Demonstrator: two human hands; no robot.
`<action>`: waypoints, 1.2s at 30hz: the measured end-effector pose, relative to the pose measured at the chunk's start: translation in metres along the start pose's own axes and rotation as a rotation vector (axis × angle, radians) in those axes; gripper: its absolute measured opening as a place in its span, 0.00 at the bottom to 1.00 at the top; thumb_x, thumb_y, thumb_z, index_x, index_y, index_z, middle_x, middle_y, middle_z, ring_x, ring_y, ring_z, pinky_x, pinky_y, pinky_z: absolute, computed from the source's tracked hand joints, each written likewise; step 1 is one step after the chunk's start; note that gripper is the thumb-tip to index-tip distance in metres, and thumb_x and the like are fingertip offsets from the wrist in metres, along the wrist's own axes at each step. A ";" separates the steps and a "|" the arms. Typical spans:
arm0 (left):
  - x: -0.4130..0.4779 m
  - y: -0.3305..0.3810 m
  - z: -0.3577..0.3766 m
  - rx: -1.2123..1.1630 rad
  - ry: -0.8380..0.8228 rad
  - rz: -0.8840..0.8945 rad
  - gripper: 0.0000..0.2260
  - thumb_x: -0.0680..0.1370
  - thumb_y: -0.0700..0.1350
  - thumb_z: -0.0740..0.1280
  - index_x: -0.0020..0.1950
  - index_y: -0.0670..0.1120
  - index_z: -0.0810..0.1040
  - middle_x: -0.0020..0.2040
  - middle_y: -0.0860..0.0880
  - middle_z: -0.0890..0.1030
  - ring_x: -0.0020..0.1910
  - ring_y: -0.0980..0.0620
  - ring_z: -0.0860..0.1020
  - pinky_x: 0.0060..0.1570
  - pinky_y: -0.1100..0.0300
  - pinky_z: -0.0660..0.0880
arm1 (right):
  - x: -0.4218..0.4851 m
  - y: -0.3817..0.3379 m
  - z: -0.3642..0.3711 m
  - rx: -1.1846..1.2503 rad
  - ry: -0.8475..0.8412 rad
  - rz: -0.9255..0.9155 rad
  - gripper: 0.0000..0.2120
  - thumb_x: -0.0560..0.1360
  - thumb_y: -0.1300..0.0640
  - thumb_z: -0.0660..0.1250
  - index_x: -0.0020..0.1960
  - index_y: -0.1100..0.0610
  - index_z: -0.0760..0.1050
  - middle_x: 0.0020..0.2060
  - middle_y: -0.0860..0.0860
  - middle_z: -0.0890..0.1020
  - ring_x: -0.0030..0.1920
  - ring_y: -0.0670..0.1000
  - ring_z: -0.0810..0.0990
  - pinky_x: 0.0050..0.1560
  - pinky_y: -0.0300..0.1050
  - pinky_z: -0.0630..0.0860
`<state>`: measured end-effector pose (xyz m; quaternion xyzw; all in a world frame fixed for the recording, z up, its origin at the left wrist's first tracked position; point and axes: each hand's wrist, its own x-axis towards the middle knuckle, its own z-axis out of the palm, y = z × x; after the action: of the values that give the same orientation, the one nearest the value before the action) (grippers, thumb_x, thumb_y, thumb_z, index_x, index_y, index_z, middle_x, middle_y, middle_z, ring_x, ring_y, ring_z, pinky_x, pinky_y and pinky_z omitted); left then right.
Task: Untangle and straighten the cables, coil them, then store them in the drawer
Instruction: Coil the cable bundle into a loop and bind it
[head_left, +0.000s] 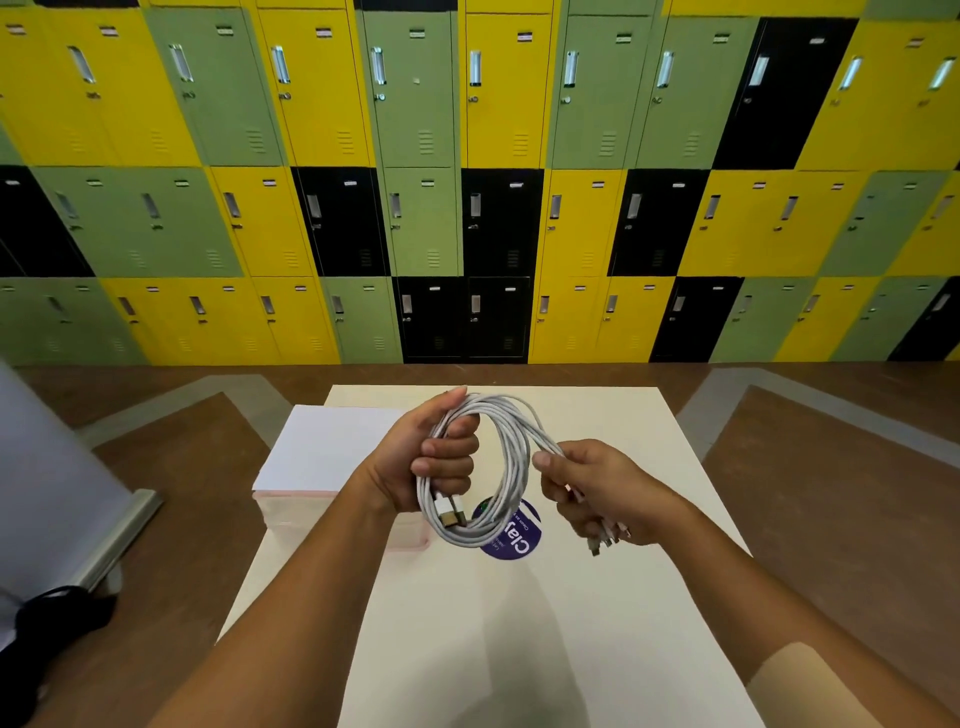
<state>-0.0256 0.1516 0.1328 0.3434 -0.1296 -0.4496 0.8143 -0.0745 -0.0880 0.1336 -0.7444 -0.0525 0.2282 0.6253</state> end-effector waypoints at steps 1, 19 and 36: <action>0.001 -0.003 0.003 -0.033 -0.048 0.014 0.20 0.83 0.56 0.57 0.35 0.45 0.69 0.22 0.54 0.61 0.18 0.58 0.59 0.24 0.63 0.55 | 0.000 -0.001 0.001 0.085 -0.006 -0.004 0.19 0.80 0.46 0.65 0.36 0.56 0.67 0.31 0.57 0.63 0.25 0.51 0.59 0.26 0.43 0.67; 0.012 -0.019 0.028 -0.042 -0.179 -0.059 0.20 0.83 0.55 0.57 0.35 0.45 0.69 0.22 0.54 0.61 0.17 0.58 0.59 0.24 0.63 0.57 | 0.018 -0.006 0.008 -0.671 0.012 0.007 0.12 0.77 0.54 0.68 0.47 0.39 0.68 0.42 0.43 0.77 0.44 0.49 0.76 0.49 0.48 0.79; 0.017 -0.018 0.026 0.006 -0.202 -0.151 0.20 0.83 0.53 0.57 0.34 0.45 0.70 0.22 0.54 0.61 0.17 0.58 0.59 0.24 0.65 0.57 | 0.010 -0.009 -0.008 -0.313 0.081 -0.103 0.07 0.75 0.70 0.67 0.45 0.63 0.83 0.37 0.57 0.85 0.36 0.61 0.83 0.37 0.49 0.82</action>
<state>-0.0417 0.1197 0.1381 0.3074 -0.1861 -0.5414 0.7601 -0.0606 -0.0898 0.1407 -0.8375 -0.1003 0.1549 0.5143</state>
